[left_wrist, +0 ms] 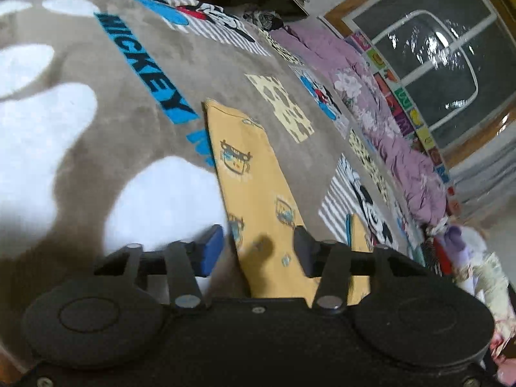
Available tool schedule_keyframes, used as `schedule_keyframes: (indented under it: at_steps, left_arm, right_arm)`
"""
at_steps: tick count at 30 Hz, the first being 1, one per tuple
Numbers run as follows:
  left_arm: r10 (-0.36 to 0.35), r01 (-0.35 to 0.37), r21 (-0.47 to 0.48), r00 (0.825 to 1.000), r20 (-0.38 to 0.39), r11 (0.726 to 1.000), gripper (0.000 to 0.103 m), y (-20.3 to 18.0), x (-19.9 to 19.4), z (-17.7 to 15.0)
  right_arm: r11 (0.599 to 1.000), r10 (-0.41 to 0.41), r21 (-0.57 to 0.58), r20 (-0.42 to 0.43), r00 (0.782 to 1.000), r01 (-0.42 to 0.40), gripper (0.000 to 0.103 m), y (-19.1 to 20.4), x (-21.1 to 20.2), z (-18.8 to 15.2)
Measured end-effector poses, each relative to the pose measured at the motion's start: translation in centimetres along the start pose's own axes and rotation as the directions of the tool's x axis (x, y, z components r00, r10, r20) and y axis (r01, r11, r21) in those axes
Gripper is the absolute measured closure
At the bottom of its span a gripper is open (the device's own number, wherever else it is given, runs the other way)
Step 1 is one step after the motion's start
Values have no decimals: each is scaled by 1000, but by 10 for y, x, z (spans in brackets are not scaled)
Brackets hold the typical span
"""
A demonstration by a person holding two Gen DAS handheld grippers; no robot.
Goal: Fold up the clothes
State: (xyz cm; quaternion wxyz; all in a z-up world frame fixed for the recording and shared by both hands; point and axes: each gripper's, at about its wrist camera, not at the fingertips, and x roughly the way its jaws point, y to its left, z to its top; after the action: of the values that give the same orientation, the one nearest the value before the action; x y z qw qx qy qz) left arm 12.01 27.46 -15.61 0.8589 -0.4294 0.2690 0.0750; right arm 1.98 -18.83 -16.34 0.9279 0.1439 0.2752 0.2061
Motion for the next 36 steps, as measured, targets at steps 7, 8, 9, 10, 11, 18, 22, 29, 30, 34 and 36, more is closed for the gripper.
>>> schedule_keyframes:
  at_steps: [7,8,9,10,11,18,22,29,30,34,36]
  left_arm:
    - [-22,23,-25,998,54,999,99,1,11,7]
    - [-37,37,13,997,65,999,102,-8,9,5]
    - [-55,50,68,995,84,996,102,-20,6,4]
    - [-76,64,118,992,98,991,102,-33,3,1]
    - [-100,82,162,989,106,983,102,-44,0,-2]
    - [-212,151,448,973,87,881,103,-121,-2,-46]
    - [-229,161,583,972,45,796,103,-154,5,-78]
    - [-240,164,771,971,-14,615,103,-191,13,-130]
    - [-241,162,797,970,-22,581,103,-196,13,-138]
    - [-244,176,873,967,-68,455,103,-210,15,-171]
    - [-245,177,903,966,-83,391,103,-216,15,-187]
  right_arm:
    - [1000,-13,2,-6,1000,13,39,-4,1,-3]
    - [1000,-11,7,-4,1000,11,39,-6,1,-3]
    - [1000,-7,12,1,1000,7,39,-7,1,-3]
    - [1000,-4,19,4,1000,4,39,-9,1,-3]
    - [1000,-1,25,8,1000,0,39,-10,0,-2]
    - [997,22,77,32,999,-24,39,-23,-2,-2]
    - [992,30,124,48,998,-36,39,-33,-4,-1]
    - [982,39,183,72,997,-52,39,-47,-6,2]
    - [980,42,189,73,996,-56,39,-48,-6,2]
    - [973,59,219,80,995,-75,41,-53,-6,2]
    - [968,64,237,85,994,-83,42,-55,-6,2]
